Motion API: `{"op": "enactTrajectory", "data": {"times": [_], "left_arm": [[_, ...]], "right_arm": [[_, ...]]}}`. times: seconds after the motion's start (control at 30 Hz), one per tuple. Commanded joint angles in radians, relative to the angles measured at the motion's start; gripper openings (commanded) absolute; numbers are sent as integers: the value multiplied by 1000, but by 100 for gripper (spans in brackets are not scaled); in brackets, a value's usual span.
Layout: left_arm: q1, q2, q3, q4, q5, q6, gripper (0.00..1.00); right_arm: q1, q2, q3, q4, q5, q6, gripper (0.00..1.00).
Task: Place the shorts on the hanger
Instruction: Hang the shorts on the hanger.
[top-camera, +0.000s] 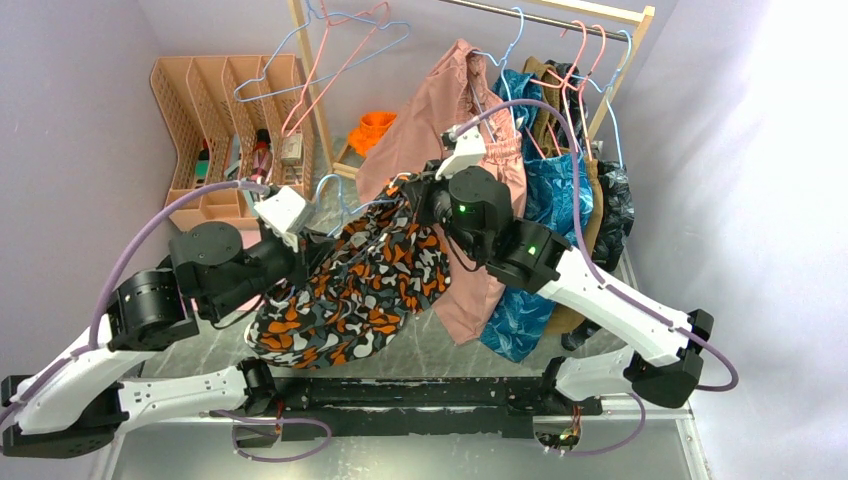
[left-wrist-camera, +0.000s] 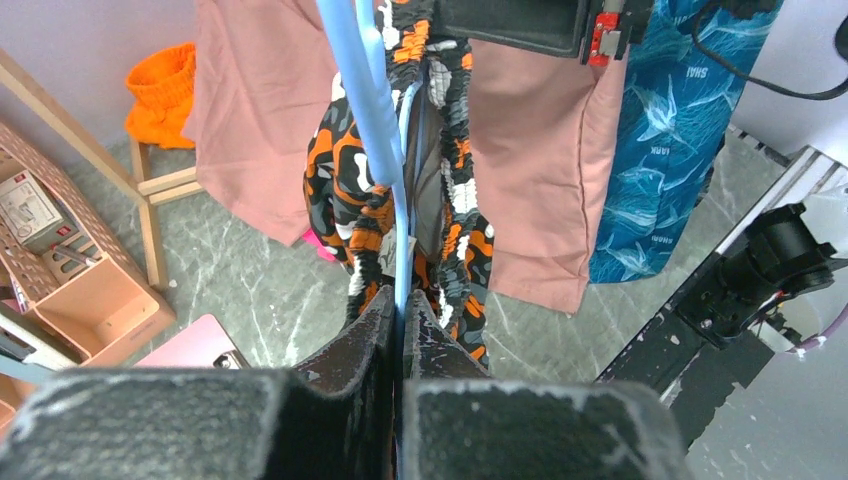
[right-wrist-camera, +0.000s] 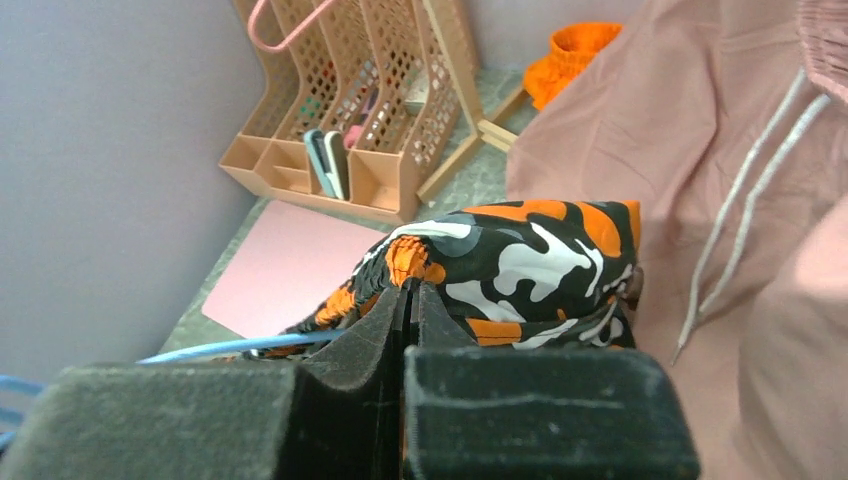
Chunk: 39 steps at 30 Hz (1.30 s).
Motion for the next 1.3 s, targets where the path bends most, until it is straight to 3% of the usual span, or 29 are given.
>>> {"op": "enactTrajectory", "data": {"times": [0.0,0.23,0.37,0.67,0.73,0.87,0.97,1.07,1.27], "left_arm": [[3,-37,8,5,7,-12,7],[3,-44,9,28,6,-5,7],[3,-44,4,39,9,-1,7],[3,-38,-15,70,14,10,7],[3,-36,-10,74,14,13,7],[3,-43,8,73,15,15,7],[3,-48,38,50,26,23,7],[3,-53,90,22,60,40,7],[3,-29,193,-28,319,100,7]], "right_arm": [[-27,-29,-18,-62,13,33,0],[-40,-24,2,-126,-63,37,0],[-41,-33,22,-124,-156,23,8],[-41,-24,69,-129,-315,6,3],[-40,-11,95,-150,-352,4,9],[-41,-40,111,-175,-357,-23,39],[-41,-65,139,-231,-330,-103,51],[-40,-109,148,-231,-361,-210,55],[-40,-176,190,-170,-743,-420,58]]}}
